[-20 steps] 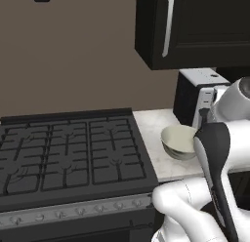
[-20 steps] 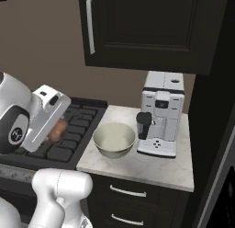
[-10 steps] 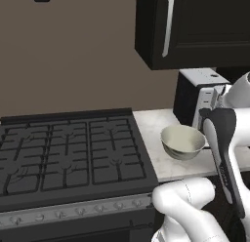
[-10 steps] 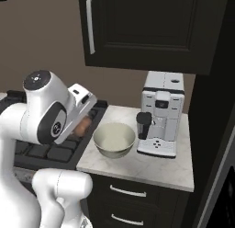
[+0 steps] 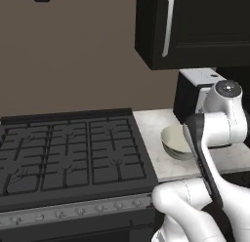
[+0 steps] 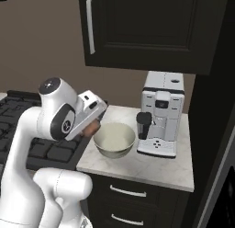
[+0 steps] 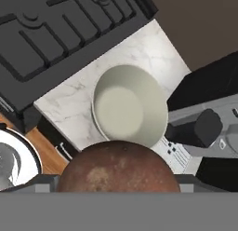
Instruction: Take the potato, mango, and squash from the freezer and place them in the bowl on the counter.
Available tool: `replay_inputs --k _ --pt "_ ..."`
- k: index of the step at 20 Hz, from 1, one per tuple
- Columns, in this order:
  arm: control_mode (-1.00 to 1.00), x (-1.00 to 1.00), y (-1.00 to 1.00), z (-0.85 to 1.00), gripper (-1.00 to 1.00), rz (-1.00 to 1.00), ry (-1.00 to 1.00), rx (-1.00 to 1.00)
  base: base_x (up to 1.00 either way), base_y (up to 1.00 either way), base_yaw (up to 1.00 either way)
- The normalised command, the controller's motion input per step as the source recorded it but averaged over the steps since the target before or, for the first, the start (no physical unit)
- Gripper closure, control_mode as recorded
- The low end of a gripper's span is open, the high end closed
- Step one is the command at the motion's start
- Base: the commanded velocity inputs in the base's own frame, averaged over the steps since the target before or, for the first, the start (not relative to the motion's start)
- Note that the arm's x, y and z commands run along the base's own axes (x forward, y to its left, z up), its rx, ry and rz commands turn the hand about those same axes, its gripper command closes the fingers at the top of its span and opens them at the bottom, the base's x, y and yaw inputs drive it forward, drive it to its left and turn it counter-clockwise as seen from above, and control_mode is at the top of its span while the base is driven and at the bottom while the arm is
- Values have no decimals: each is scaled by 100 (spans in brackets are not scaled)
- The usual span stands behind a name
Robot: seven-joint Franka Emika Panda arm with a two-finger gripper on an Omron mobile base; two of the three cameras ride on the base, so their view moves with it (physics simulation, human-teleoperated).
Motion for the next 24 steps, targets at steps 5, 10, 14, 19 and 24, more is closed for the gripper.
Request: replay_inputs --k 5,10,14,19,24 --pt "-100 9 -40 -32 100 -13 2 11 0 0 0" --pt "-100 26 -24 -36 100 -14 3 16 0 0 0" --pt "-100 42 -11 -19 100 -13 0 13 0 0 0" --pt "-100 32 0 -25 100 -11 0 7 0 0 0" --pt "-100 22 0 -32 100 -11 0 3 0 0 0"
